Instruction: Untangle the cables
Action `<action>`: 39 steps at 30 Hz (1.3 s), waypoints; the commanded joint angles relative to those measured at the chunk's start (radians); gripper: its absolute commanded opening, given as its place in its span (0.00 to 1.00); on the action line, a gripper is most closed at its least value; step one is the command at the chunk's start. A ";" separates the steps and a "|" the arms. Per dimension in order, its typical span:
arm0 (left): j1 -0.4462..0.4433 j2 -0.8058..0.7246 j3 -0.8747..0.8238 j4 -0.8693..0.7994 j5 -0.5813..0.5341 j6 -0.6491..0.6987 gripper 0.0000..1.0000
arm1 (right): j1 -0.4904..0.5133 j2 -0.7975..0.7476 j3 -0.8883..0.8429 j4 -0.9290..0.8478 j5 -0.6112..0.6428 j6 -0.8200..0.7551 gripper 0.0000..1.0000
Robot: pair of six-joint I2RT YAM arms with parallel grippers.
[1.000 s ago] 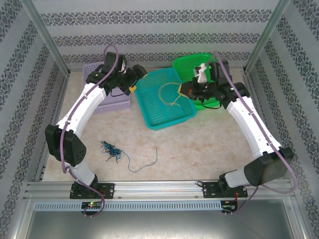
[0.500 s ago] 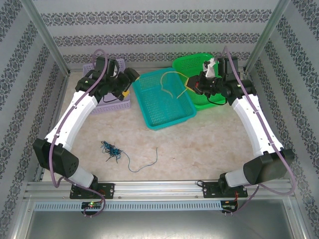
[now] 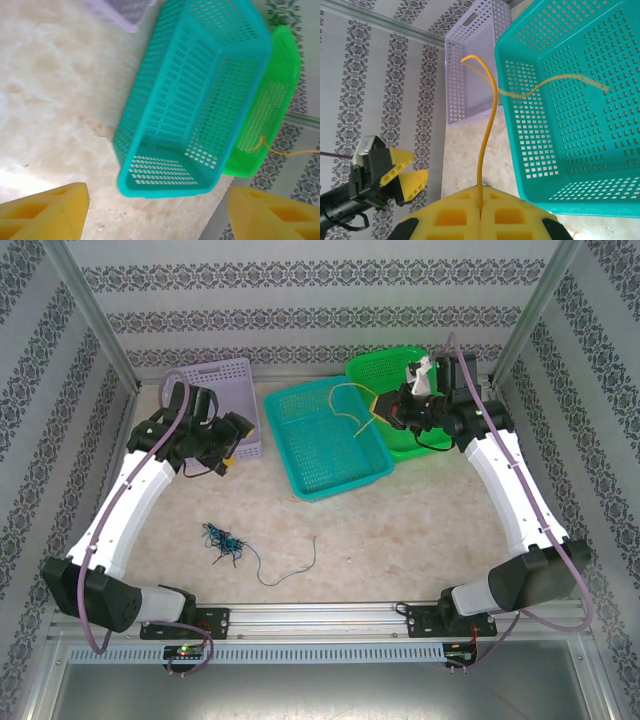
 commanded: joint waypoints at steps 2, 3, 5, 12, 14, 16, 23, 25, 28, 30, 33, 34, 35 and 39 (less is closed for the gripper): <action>0.030 -0.074 -0.074 -0.108 -0.027 -0.019 0.71 | 0.020 -0.031 -0.009 0.027 0.013 0.014 0.00; 0.034 -0.092 -0.094 -0.114 -0.029 -0.018 0.70 | 0.025 -0.032 -0.009 0.027 0.013 0.013 0.00; 0.044 -0.132 -0.142 -0.117 -0.027 -0.031 0.68 | 0.037 -0.032 -0.009 0.026 0.016 0.009 0.00; 0.061 -0.214 -0.221 -0.085 -0.011 -0.097 0.56 | 0.086 -0.033 -0.017 0.023 0.033 -0.001 0.00; 0.069 -0.235 -0.210 -0.104 -0.041 -0.100 0.50 | 0.102 -0.029 -0.017 0.025 0.040 0.000 0.00; 0.069 -0.266 -0.191 -0.132 -0.112 -0.097 0.47 | 0.117 -0.024 -0.016 0.033 0.045 0.003 0.00; 0.070 -0.382 -0.176 -0.174 -0.288 -0.112 0.42 | 0.178 0.019 0.009 0.040 0.069 -0.002 0.00; 0.071 -0.387 -0.185 -0.168 -0.267 -0.111 0.43 | 0.190 0.038 0.008 0.045 0.071 -0.003 0.00; 0.070 -0.396 -0.213 -0.176 -0.226 -0.118 0.44 | 0.196 0.083 0.011 0.066 0.069 0.001 0.00; 0.071 -0.410 -0.245 -0.175 -0.208 -0.131 0.44 | 0.196 0.135 0.037 0.040 0.083 -0.005 0.00; 0.070 -0.433 -0.272 -0.191 -0.207 -0.141 0.44 | 0.196 0.223 0.078 0.002 0.102 -0.009 0.00; 0.071 -0.437 -0.271 -0.202 -0.213 -0.138 0.44 | 0.197 0.244 0.078 0.006 0.101 -0.003 0.00; 0.071 -0.442 -0.268 -0.212 -0.221 -0.134 0.45 | 0.200 0.260 0.078 0.008 0.106 0.002 0.00; 0.070 -0.459 -0.264 -0.243 -0.250 -0.129 0.46 | 0.225 0.279 0.068 -0.003 0.138 -0.008 0.00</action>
